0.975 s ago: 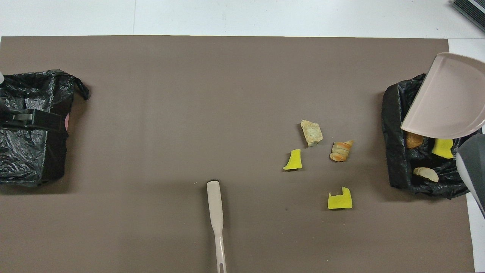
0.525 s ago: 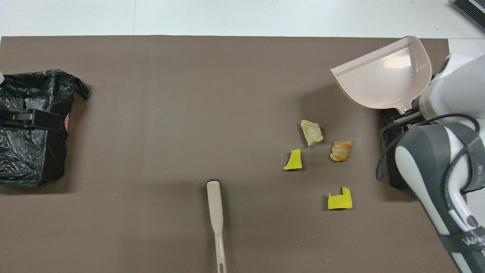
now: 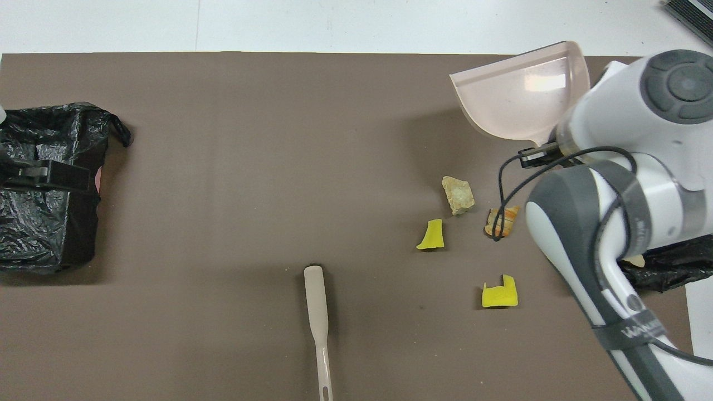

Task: Sweep and dump trash in bin
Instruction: 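Carry the dustpan back to the table center with the right gripper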

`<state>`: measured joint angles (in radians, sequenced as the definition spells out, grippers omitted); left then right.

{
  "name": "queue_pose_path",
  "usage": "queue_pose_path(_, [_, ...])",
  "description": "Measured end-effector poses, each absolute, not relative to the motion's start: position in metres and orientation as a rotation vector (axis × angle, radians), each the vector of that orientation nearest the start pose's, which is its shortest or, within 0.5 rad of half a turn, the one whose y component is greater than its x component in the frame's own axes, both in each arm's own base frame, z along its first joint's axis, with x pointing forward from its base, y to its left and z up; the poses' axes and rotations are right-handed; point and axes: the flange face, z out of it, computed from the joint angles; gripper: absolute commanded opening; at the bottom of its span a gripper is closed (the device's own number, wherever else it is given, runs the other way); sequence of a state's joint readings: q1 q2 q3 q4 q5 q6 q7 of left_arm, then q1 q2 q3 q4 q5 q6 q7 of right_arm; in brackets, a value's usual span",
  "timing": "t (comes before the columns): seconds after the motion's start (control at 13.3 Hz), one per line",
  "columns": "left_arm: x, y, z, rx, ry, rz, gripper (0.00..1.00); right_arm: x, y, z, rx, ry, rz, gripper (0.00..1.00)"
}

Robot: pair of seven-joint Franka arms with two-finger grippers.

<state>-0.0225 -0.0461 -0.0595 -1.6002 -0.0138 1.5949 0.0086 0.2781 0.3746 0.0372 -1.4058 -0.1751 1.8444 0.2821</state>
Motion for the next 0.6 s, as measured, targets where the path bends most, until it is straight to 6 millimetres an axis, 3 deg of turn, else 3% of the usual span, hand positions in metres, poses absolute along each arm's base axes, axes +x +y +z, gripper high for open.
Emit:
queue_pose_path(0.3, [0.541,-0.047,0.638,-3.15,0.143,-0.064,1.0,0.664,0.275,0.472,-3.227,-0.005,-0.144,0.0])
queue_pose_path(0.45, [0.541,-0.047,0.638,-3.15,0.143,-0.064,1.0,0.657,0.316,0.451,-3.2,0.036,-0.106,0.0])
queue_pose_path(0.6, [0.541,-0.047,0.638,-3.15,0.143,-0.063,1.0,0.641,0.37,0.427,-3.19,0.085,-0.079,0.0])
